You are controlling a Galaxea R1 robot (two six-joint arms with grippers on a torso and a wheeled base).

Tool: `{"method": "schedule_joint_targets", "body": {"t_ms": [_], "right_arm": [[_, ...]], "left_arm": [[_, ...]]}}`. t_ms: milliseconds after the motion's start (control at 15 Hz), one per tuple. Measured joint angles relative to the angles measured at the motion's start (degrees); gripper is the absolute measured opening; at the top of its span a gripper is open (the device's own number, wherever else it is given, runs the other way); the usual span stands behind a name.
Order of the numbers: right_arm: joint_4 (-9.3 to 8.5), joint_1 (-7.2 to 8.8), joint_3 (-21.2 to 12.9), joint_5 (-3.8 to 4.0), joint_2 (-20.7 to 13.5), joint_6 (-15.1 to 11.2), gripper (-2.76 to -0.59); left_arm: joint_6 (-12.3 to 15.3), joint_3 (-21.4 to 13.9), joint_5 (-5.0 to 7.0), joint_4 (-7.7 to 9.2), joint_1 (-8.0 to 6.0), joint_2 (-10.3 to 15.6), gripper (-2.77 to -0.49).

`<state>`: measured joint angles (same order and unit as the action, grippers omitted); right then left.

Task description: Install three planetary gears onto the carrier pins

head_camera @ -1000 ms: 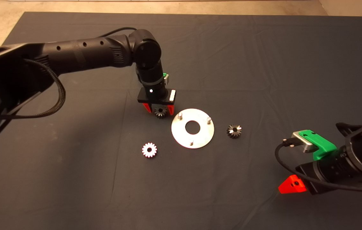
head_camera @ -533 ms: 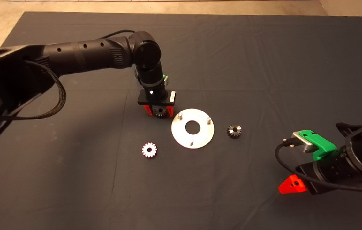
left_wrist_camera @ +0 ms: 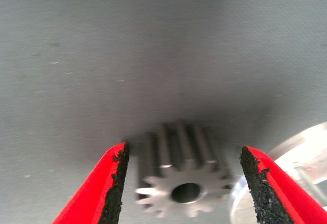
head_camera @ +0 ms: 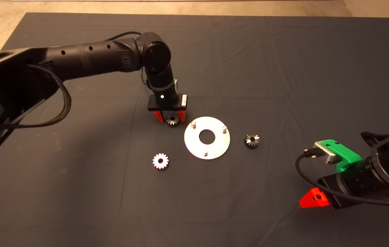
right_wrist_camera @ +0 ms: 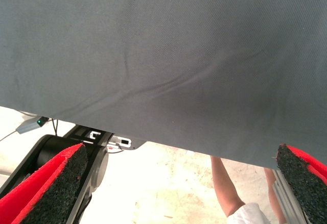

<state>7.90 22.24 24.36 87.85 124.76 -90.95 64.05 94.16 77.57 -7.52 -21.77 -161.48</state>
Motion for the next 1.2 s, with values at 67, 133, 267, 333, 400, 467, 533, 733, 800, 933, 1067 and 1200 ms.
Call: {"method": "schedule_joint_targets", "body": {"t_ms": [67, 133, 267, 333, 400, 467, 533, 733, 800, 933, 1067, 1200], "right_arm": [[0.0, -0.22, -0.02, -0.04, 0.0, 0.0, -0.59], [0.0, -0.22, -0.05, -0.01, 0.0, 0.0, -0.59], [0.0, -0.38, -0.09, 0.02, -0.01, 0.0, -0.59], [0.0, -0.35, -0.09, 0.02, -0.01, 0.0, -0.59], [0.0, -0.35, -0.09, -0.02, 0.0, 0.0, -0.59], [0.0, -0.35, -0.09, 0.0, -0.01, 0.0, -0.59], [0.0, -0.38, -0.09, 0.0, -0.01, 0.0, -0.59], [0.0, -0.38, -0.09, 0.0, -0.01, 0.0, -0.59], [0.0, -0.38, -0.11, 0.0, -0.01, 0.0, -0.59], [0.0, -0.44, -0.09, 0.0, -0.01, 0.0, -0.59], [0.0, -0.68, -0.11, 0.0, -0.01, 0.0, -0.59], [0.0, -0.68, -0.11, 0.0, -0.01, 0.0, -0.59]], "left_arm": [[0.0, 0.0, 0.02, -0.07, 0.02, -0.46, -1.81], [0.0, -0.01, -0.04, 0.0, 0.02, -0.6, -1.88], [-0.05, -0.01, -0.19, 0.0, 0.02, -0.58, -1.9], [-0.05, -0.01, -0.21, 0.0, 0.02, -0.6, -1.9], [-0.05, 0.0, -0.21, 0.0, 0.04, -0.55, -1.9], [-0.05, 0.0, -0.1, 0.0, 0.04, -0.55, -1.9], [-0.05, 0.0, -0.04, 0.0, 0.04, -0.6, -1.9], [-0.07, -0.01, 1.37, 0.0, 0.04, -0.57, -1.93], [-0.07, -0.01, 1.4, 0.02, 0.04, -0.6, -2.03], [-0.07, -0.01, 1.45, 0.02, 0.04, -0.6, -2.05], [-0.09, -0.06, 1.4, 0.02, 0.04, -0.6, -2.14], [-0.16, -0.06, 1.34, 0.02, 0.04, -0.6, -2.15]]}}
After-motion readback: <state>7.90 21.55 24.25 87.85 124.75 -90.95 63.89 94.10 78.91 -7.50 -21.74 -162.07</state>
